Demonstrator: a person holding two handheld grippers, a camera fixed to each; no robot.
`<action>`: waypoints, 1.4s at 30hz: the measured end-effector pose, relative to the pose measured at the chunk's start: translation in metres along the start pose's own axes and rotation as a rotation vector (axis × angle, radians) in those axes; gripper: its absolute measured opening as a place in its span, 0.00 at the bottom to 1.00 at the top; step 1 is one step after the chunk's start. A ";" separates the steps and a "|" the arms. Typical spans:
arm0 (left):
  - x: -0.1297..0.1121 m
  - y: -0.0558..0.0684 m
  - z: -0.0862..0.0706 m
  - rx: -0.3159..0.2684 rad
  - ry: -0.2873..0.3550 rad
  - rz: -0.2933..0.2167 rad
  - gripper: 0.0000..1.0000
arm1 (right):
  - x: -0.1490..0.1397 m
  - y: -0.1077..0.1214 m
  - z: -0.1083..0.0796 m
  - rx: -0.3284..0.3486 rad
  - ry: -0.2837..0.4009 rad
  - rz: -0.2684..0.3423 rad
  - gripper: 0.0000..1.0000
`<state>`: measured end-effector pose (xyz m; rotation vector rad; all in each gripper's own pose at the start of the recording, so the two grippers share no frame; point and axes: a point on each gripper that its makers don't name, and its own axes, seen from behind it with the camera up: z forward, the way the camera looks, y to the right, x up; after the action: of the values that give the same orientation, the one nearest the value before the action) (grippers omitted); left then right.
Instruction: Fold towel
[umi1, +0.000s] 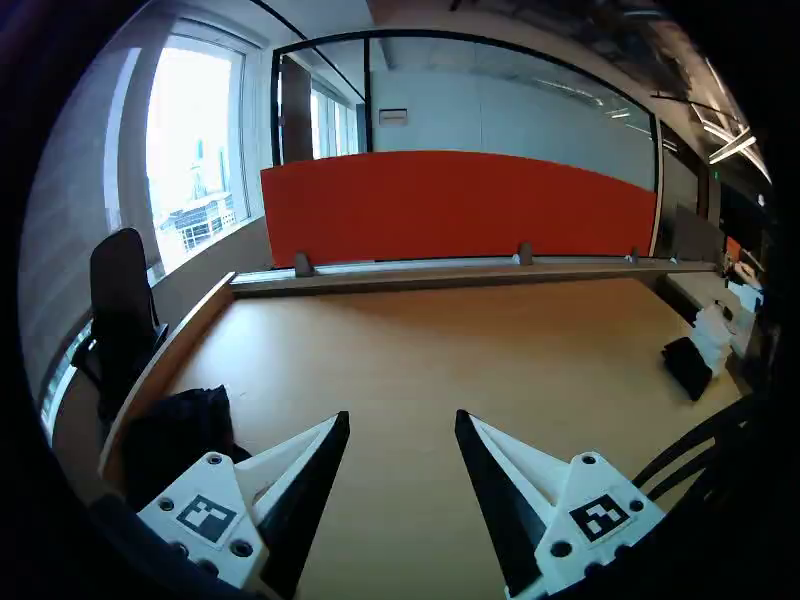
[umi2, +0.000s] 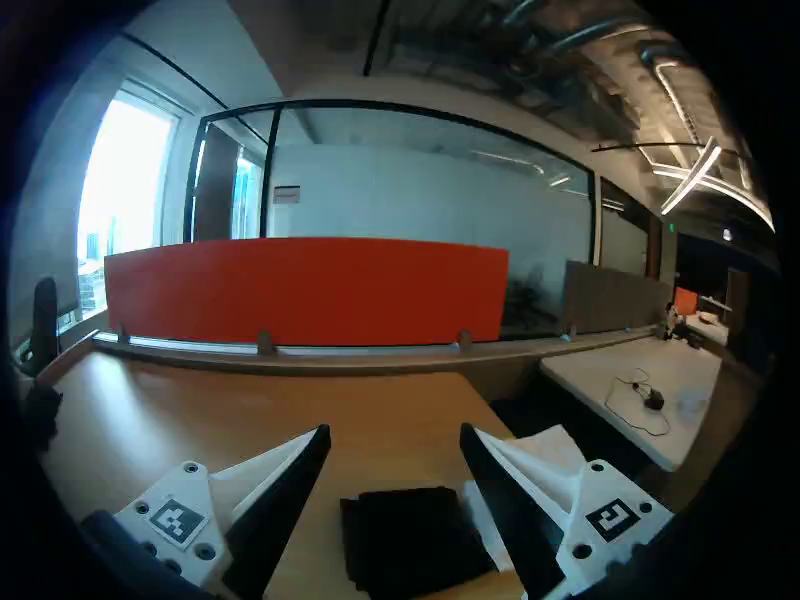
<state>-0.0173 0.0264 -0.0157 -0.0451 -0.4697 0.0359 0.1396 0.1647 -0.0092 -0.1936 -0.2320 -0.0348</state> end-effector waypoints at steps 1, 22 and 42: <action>0.004 -0.001 0.000 0.003 0.014 -0.004 0.78 | 0.004 -0.004 -0.001 0.006 0.009 -0.007 1.00; 0.064 -0.009 0.005 0.011 0.206 -0.033 0.78 | 0.055 -0.099 -0.015 0.152 0.106 -0.017 1.00; 0.091 -0.021 -0.002 0.008 0.308 -0.072 0.78 | 0.090 -0.177 -0.030 0.226 0.156 0.009 1.00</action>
<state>0.0654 0.0090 0.0242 -0.0248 -0.1631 -0.0397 0.2241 -0.0158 0.0160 0.0330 -0.0783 -0.0147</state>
